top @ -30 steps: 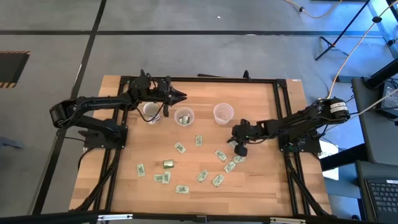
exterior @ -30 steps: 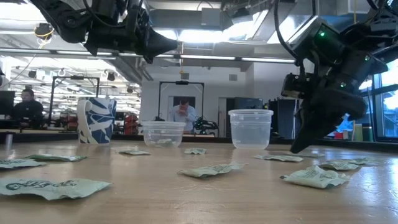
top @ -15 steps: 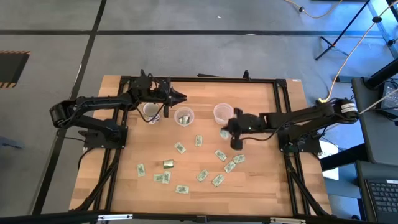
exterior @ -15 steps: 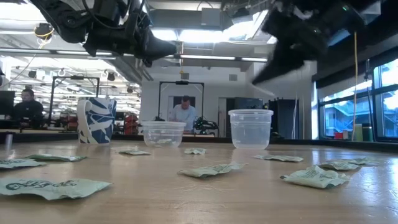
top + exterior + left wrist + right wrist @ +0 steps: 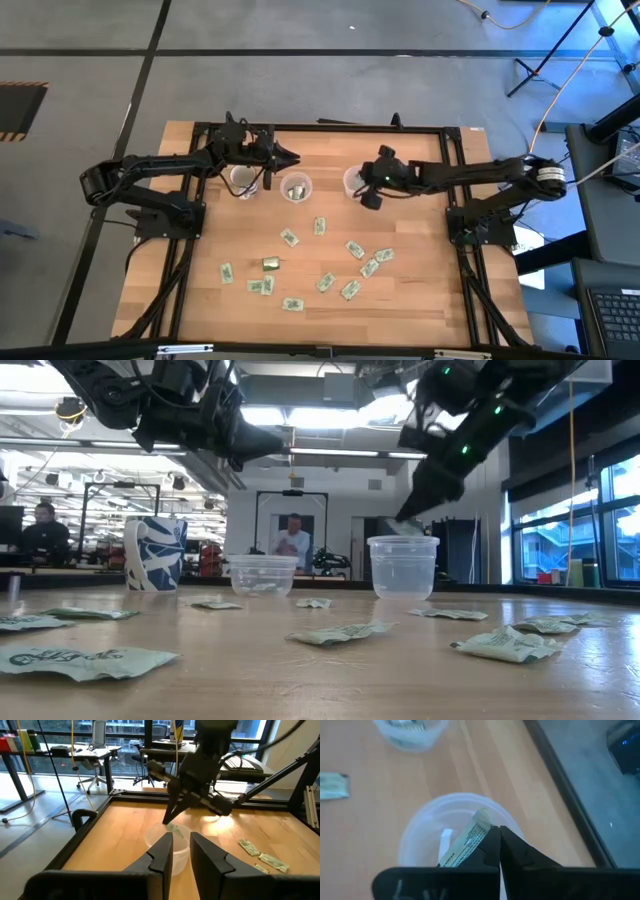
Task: Pick and place items into bin
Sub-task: Put the white stevia packet into the right transparent bin
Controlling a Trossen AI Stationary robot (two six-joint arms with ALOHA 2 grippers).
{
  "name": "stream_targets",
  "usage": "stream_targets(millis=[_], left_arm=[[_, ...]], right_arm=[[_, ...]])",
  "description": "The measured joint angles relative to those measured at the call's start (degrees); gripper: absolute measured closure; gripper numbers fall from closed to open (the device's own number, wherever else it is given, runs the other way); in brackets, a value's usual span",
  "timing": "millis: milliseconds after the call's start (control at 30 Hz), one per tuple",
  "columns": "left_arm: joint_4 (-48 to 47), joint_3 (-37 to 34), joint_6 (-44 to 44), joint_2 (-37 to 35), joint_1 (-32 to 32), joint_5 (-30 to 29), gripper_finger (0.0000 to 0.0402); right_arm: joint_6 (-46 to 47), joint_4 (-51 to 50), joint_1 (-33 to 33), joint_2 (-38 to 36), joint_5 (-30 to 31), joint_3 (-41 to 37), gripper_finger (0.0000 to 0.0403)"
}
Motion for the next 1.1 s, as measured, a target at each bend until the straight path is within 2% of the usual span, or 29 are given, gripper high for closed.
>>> stream_targets(millis=[200, 400, 600, 767, 967, 1100], left_arm=[[-0.6, 0.0, 0.1, 0.0, 0.0, 0.0, 0.0340], [-0.6, 0.0, 0.1, 0.0, 0.0, 0.0, 0.0341], [-0.5, 0.0, -0.3, 0.0, 0.0, 0.0, 0.0341], [-0.5, 0.0, -0.3, 0.0, 0.0, 0.0, 0.0341], [-0.5, 0.0, -0.3, 0.0, 0.0, 0.0, 0.0341], [-0.5, 0.0, -0.3, 0.0, 0.0, 0.0, 0.0341]], right_arm=[[0.1, 0.2, -1.1, 5.5, -0.2, 0.0, 0.0402], [0.1, 0.0, -1.1, 6.5, -0.7, 0.0, 0.0394], [0.1, 0.0, -1.1, 6.5, -0.7, 0.0, 0.0363], [0.2, -0.2, -1.1, 5.5, -0.7, 0.0, 0.0313], [6.5, -11.1, 0.0, -0.5, -0.6, 3.9, 0.0275], [9.1, -21.2, 3.7, -5.4, -9.5, 7.1, 0.0273]])
